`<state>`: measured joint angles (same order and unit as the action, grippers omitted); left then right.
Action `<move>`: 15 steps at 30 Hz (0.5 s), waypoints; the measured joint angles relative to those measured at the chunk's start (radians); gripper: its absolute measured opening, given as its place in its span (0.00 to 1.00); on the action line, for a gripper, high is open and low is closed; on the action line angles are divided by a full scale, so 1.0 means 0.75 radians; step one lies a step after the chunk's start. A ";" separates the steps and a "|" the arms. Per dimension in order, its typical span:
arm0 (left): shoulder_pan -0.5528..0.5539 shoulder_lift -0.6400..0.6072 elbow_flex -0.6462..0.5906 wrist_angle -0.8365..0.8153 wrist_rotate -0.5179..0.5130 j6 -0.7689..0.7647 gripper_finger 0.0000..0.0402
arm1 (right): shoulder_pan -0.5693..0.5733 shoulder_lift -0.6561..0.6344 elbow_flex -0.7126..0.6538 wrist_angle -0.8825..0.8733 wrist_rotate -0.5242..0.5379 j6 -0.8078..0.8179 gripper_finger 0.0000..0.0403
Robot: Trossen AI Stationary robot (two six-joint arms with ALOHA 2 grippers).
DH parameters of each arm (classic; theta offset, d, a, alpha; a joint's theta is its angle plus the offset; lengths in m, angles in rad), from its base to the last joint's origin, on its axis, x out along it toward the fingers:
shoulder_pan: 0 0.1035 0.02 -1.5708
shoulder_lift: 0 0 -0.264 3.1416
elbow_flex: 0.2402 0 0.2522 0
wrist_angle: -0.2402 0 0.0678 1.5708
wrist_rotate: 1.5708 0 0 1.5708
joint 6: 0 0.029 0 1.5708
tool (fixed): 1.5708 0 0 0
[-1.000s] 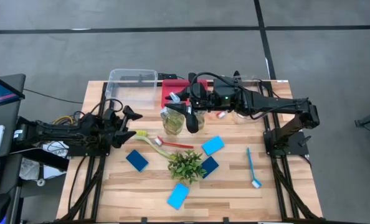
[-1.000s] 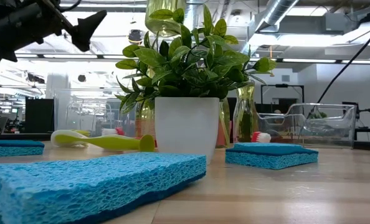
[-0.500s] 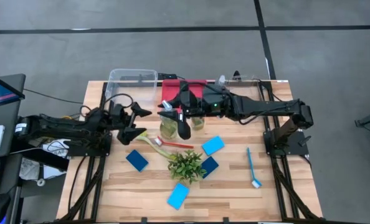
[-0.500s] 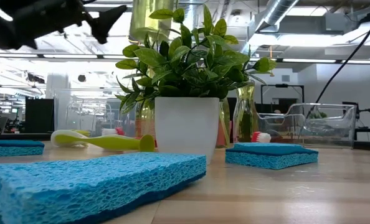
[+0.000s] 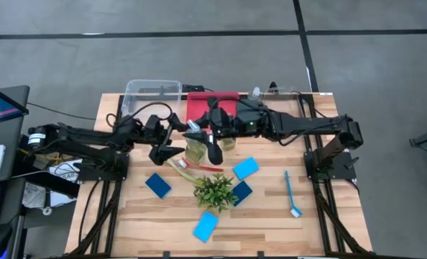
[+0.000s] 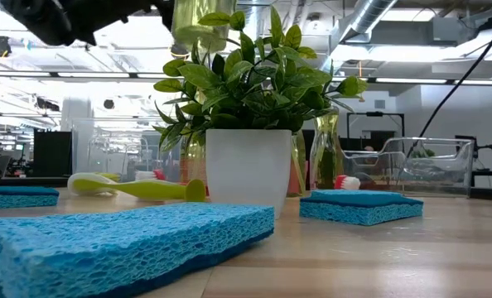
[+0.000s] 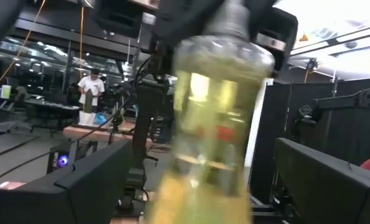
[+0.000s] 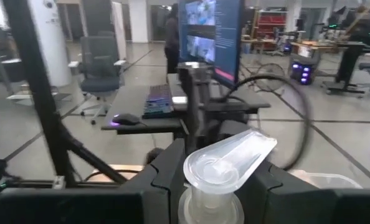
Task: Pick & Place Kitchen Sink Supplies
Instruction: Put the yellow dishwashing liquid into the white bin
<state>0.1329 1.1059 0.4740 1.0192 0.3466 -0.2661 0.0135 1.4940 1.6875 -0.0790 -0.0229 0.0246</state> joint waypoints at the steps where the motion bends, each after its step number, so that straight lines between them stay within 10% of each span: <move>1: 0.000 0.017 0.018 -0.001 0.001 0.000 0.98 | 0.002 0.000 0.000 0.001 -0.004 0.002 0.23; 15: -0.003 0.203 0.182 -0.011 0.085 -0.004 0.98 | 0.017 -0.001 0.000 -0.004 -0.007 -0.011 0.23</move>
<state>0.1310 1.2582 0.6108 1.0107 0.4103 -0.2695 0.0261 1.4937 1.6875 -0.0824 -0.0284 0.0166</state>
